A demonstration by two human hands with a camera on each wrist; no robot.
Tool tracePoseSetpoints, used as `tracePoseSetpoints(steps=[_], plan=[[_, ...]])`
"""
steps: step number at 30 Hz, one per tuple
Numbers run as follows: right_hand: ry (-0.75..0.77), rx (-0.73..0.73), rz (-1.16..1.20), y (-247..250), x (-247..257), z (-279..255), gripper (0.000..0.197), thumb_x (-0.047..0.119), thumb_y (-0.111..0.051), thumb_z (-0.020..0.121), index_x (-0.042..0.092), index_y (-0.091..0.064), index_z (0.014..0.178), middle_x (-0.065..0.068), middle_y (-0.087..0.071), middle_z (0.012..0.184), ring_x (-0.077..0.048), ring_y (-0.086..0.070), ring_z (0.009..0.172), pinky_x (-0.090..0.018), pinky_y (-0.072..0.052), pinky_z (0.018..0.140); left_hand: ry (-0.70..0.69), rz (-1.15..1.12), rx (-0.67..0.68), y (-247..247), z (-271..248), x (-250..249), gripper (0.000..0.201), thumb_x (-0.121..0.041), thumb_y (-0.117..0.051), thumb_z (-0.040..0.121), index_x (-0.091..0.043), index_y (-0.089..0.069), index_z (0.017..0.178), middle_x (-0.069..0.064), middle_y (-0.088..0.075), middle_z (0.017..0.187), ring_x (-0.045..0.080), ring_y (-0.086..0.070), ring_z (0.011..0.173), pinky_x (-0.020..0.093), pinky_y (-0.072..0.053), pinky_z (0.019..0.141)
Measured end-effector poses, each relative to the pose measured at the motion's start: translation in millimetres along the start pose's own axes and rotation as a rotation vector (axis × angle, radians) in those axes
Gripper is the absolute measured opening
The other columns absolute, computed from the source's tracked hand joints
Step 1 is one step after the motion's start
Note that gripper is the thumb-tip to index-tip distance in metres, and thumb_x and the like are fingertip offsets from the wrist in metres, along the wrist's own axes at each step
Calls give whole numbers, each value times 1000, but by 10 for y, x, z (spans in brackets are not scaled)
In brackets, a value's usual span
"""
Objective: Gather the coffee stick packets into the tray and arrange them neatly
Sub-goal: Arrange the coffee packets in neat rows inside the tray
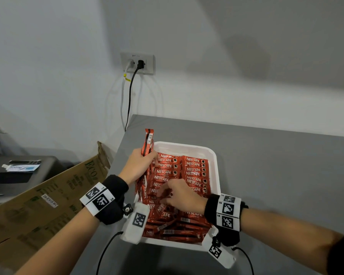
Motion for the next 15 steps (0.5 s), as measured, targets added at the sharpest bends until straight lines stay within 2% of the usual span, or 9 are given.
tracePoseSetpoints(steps=[1, 3, 6, 7, 9, 11, 14, 15], plan=[[0, 25, -17, -7, -17, -16, 21, 7, -68, 84, 1, -68, 105, -10, -68, 110, -17, -63, 101, -16, -49, 88, 1, -9, -3, 4, -4, -1, 14, -10, -53, 88, -6, -53, 75, 2, -55, 64, 9, -57, 53, 19, -46, 56], [4, 68, -34, -10, -54, -51, 23, 9, -69, 84, -1, -68, 105, -11, -67, 110, -19, -64, 99, -18, -50, 85, 6, -25, -4, 13, -7, 2, 13, -9, -53, 88, -5, -52, 75, 1, -56, 63, 5, -57, 49, 17, -45, 53], [2, 138, -58, -11, -86, -75, 22, 11, -65, 87, -1, -69, 105, -11, -67, 110, -19, -64, 100, -15, -49, 83, 8, -7, -4, 18, 8, 10, 16, -10, -53, 87, -5, -53, 72, 2, -56, 63, 9, -57, 54, 20, -45, 57], [-4, 164, -72, -17, -91, -71, 22, 13, -63, 89, -1, -69, 105, -12, -67, 111, -20, -64, 100, -18, -50, 85, 9, -4, 0, 16, 11, 13, 16, -10, -53, 88, -5, -52, 72, 2, -56, 64, 10, -57, 55, 21, -45, 58], [-21, 221, -124, -39, -105, -63, 25, 17, -58, 93, -2, -68, 106, -13, -67, 109, -24, -64, 98, -31, -52, 89, 8, -3, 8, 10, 14, 17, 17, -11, -53, 88, -5, -52, 72, 3, -56, 64, 11, -57, 56, 21, -45, 60], [-52, 270, -169, -60, -140, -61, 28, 20, -53, 96, -4, -67, 103, -16, -68, 103, -28, -65, 89, -37, -54, 84, 9, 5, 11, 12, 12, 20, 18, -12, -53, 89, -5, -53, 71, 3, -56, 64, 11, -57, 56, 21, -45, 60], [-97, 293, -178, -44, -203, -54, 35, 17, -46, 99, -12, -65, 92, -25, -67, 93, -30, -59, 69, -33, -51, 70, 11, -2, 10, 18, 6, 19, 17, -12, -53, 89, -5, -53, 73, 2, -57, 65, 12, -58, 59, 22, -45, 61], [-105, 302, -174, -26, -213, -48, 35, 16, -45, 99, -12, -65, 91, -26, -67, 93, -29, -57, 68, -34, -51, 70, 9, -4, 8, 20, 6, 20, 16, -12, -53, 89, -4, -54, 74, 2, -57, 66, 12, -58, 60, 22, -45, 61]])
Point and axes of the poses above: each hand's wrist, its own z-axis towards the middle knuckle, its own y-axis out of the back of the hand, x = y × z, the point moved 3 cm from there along z, towards the middle knuckle
